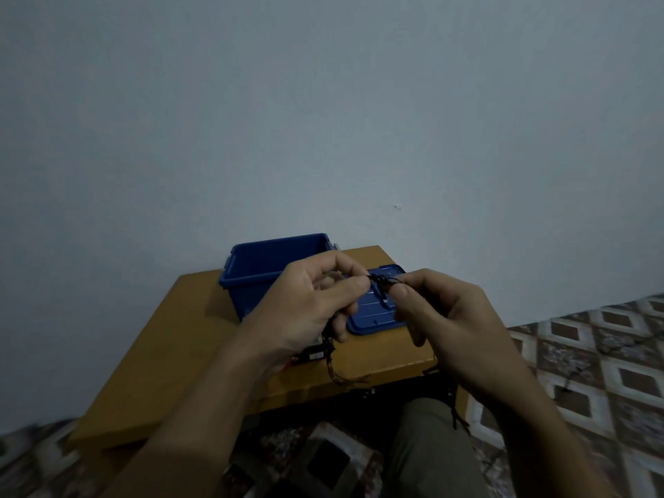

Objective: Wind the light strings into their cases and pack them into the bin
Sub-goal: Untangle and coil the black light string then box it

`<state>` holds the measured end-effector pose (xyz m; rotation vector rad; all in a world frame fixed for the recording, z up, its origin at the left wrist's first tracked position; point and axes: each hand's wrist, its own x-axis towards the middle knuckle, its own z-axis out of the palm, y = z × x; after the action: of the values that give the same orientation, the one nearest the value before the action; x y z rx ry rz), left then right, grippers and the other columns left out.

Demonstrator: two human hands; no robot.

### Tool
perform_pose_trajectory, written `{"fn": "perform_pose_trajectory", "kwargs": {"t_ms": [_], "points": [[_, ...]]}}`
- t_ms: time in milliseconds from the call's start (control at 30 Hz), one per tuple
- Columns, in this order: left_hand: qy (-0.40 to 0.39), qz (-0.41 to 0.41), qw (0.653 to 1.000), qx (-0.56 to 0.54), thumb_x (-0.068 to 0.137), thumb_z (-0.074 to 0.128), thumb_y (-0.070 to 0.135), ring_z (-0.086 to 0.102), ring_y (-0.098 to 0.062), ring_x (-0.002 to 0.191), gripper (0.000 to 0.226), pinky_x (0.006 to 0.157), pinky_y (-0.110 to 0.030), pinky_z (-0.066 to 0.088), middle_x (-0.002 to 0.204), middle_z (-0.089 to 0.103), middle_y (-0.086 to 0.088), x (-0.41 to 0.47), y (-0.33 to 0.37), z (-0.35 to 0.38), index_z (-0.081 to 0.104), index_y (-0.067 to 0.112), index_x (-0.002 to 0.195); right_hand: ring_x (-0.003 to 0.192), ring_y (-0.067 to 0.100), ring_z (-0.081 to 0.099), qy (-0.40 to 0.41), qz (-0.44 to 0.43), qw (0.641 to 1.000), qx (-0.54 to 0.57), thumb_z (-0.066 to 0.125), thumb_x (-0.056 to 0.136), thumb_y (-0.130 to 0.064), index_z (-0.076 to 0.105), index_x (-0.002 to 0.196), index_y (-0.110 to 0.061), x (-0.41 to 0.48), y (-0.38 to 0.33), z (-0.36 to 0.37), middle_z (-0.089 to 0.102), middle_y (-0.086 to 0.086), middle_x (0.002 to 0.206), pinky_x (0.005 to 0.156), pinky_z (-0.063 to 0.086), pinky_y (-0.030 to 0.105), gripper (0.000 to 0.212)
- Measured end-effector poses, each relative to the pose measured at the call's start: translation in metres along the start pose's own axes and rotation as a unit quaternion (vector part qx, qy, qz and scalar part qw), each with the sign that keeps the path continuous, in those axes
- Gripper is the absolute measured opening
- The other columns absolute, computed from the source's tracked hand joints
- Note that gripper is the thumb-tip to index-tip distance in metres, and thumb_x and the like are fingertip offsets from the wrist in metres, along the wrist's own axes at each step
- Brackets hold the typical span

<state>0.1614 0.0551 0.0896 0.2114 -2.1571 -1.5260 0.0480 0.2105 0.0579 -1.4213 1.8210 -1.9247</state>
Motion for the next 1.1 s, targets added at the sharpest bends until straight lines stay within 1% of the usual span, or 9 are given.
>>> {"fn": "perform_pose_trajectory", "kwargs": {"t_ms": [267, 400, 533, 633, 733, 800, 900, 967, 1100], "points": [[0.011, -0.008, 1.0, -0.011, 0.091, 0.069, 0.021, 0.042, -0.013, 0.044, 0.005, 0.042, -0.026, 0.038, 0.064, 0.059, -0.003, -0.002, 0.002, 0.006, 0.07, 0.017, 0.089, 0.056, 0.001, 0.053, 0.011, -0.015, 1.0, -0.009, 0.062, 0.096, -0.022, 0.071, 0.09, -0.019, 0.001, 0.005, 0.003, 0.064, -0.003, 0.068, 0.056, 0.044, 0.018, 0.011], [-0.057, -0.035, 0.998, -0.007, 0.089, 0.067, 0.032, 0.041, -0.011, 0.042, 0.028, 0.042, -0.025, 0.036, 0.078, 0.07, -0.011, -0.008, 0.01, 0.002, 0.071, 0.007, 0.102, 0.055, 0.006, 0.051, 0.063, -0.05, 0.997, 0.007, 0.059, 0.098, -0.018, 0.071, 0.084, -0.02, 0.0, 0.0, 0.0, 0.06, -0.004, 0.062, 0.053, 0.043, 0.02, 0.019], [-0.111, -0.085, 0.989, -0.04, 0.09, 0.062, 0.034, 0.037, -0.009, 0.039, 0.03, 0.039, -0.022, 0.033, 0.065, 0.058, -0.009, -0.016, 0.011, -0.005, 0.073, 0.007, 0.097, 0.054, 0.012, 0.053, 0.139, -0.04, 0.989, 0.036, 0.058, 0.099, -0.02, 0.069, 0.087, -0.011, 0.0, 0.003, -0.007, 0.063, 0.006, 0.065, 0.051, 0.045, 0.024, 0.019], [-0.114, -0.111, 0.984, -0.079, 0.09, 0.061, 0.035, 0.031, -0.007, 0.038, 0.03, 0.038, -0.021, 0.025, 0.06, 0.048, -0.003, -0.019, 0.012, -0.007, 0.071, 0.008, 0.095, 0.055, 0.011, 0.056, 0.125, 0.001, 0.991, 0.044, 0.058, 0.099, -0.018, 0.066, 0.102, -0.014, 0.001, 0.003, -0.008, 0.067, 0.005, 0.069, 0.053, 0.049, 0.024, 0.009], [-0.113, -0.119, 0.982, -0.095, 0.087, 0.059, 0.039, 0.029, -0.006, 0.037, 0.032, 0.038, -0.021, 0.022, 0.059, 0.046, -0.002, -0.02, 0.017, -0.006, 0.07, 0.01, 0.094, 0.055, 0.009, 0.054, 0.065, 0.027, 0.996, 0.048, 0.061, 0.097, -0.029, 0.056, 0.125, -0.03, 0.0, 0.004, -0.002, 0.066, 0.012, 0.08, 0.055, 0.047, 0.024, 0.029], [-0.113, -0.122, 0.981, -0.094, 0.087, 0.059, 0.04, 0.028, -0.006, 0.037, 0.032, 0.039, -0.021, 0.019, 0.06, 0.046, -0.002, -0.02, 0.019, -0.005, 0.07, 0.011, 0.094, 0.058, 0.002, 0.054, 0.024, 0.002, 1.0, -0.003, 0.06, 0.094, -0.041, 0.063, 0.116, -0.039, -0.001, 0.004, 0.002, 0.065, 0.0, 0.082, 0.06, 0.045, 0.026, 0.022], [-0.116, -0.133, 0.98, -0.092, 0.09, 0.056, 0.041, 0.027, -0.005, 0.036, 0.035, 0.038, -0.021, 0.018, 0.061, 0.047, -0.002, -0.02, 0.019, -0.005, 0.069, 0.01, 0.099, 0.054, 0.007, 0.049, 0.03, -0.019, 0.999, -0.041, 0.056, 0.097, -0.04, 0.07, 0.088, -0.033, -0.001, 0.004, 0.008, 0.056, -0.01, 0.068, 0.056, 0.04, 0.03, 0.018], [-0.125, -0.144, 0.978, -0.087, 0.092, 0.055, 0.042, 0.028, -0.005, 0.035, 0.039, 0.037, -0.02, 0.019, 0.061, 0.047, -0.003, -0.021, 0.017, -0.005, 0.069, 0.007, 0.102, 0.051, 0.01, 0.049, 0.064, -0.023, 0.997, -0.034, 0.056, 0.098, -0.035, 0.071, 0.085, -0.027, 0.0, 0.006, 0.01, 0.055, -0.002, 0.07, 0.052, 0.041, 0.028, 0.022], [-0.165, -0.174, 0.967, -0.091, 0.099, 0.049, 0.043, 0.026, -0.005, 0.034, 0.043, 0.035, -0.02, 0.018, 0.055, 0.043, -0.002, -0.022, 0.012, -0.005, 0.071, 0.006, 0.097, 0.049, 0.003, 0.044, 0.087, -0.024, 0.996, 0.01, 0.055, 0.1, -0.032, 0.073, 0.088, -0.025, 0.001, 0.009, 0.009, 0.058, -0.006, 0.063, 0.05, 0.034, 0.022, 0.022]]}}
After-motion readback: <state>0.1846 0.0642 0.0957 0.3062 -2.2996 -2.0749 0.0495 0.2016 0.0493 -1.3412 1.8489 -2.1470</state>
